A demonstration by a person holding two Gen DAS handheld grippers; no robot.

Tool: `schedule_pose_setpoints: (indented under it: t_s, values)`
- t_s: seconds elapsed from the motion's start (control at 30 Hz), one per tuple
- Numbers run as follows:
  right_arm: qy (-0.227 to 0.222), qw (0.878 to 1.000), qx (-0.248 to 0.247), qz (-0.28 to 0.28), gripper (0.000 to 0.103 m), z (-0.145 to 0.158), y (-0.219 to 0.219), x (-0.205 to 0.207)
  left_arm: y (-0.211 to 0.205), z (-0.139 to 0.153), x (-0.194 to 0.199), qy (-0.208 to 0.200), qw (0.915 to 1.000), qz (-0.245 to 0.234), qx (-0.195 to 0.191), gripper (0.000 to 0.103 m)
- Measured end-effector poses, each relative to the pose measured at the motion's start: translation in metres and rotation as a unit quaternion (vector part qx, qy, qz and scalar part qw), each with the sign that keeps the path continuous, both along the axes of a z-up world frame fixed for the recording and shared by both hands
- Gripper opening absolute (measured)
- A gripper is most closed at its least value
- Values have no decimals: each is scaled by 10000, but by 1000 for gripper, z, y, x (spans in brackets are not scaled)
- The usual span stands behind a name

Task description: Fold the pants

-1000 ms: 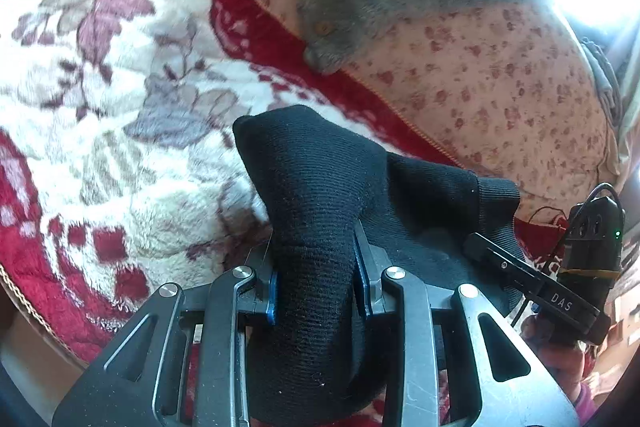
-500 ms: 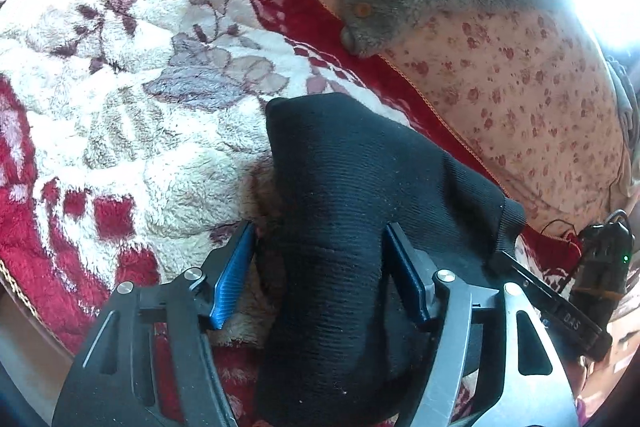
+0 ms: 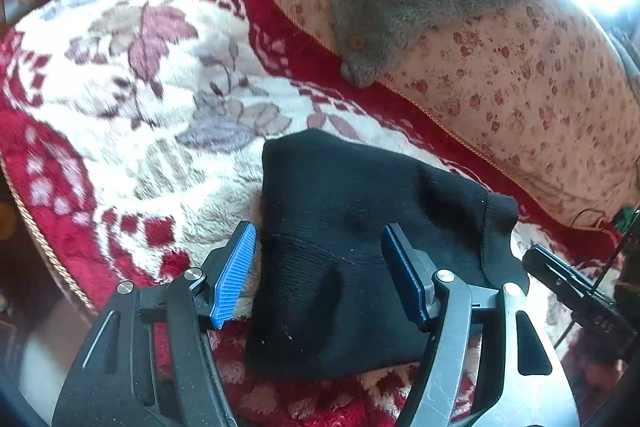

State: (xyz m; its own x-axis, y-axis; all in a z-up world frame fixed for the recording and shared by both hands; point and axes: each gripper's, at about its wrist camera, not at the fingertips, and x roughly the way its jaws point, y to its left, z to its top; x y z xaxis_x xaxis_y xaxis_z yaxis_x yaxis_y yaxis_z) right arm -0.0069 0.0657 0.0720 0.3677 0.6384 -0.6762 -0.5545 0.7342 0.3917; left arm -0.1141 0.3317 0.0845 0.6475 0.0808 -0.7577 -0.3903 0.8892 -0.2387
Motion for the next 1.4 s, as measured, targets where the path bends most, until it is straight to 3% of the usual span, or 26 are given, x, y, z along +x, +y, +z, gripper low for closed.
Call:
schedule_pose_setpoints:
  t_s: [0.4, 1.4]
  values:
    - [-150, 9996, 97, 237, 59, 12, 6, -26, -30, 17, -21, -170, 9978, 186, 611, 66]
    - [-637, 9961, 166, 588, 59, 31, -1, -79, -66, 33, -60, -246, 9946, 363, 937, 66]
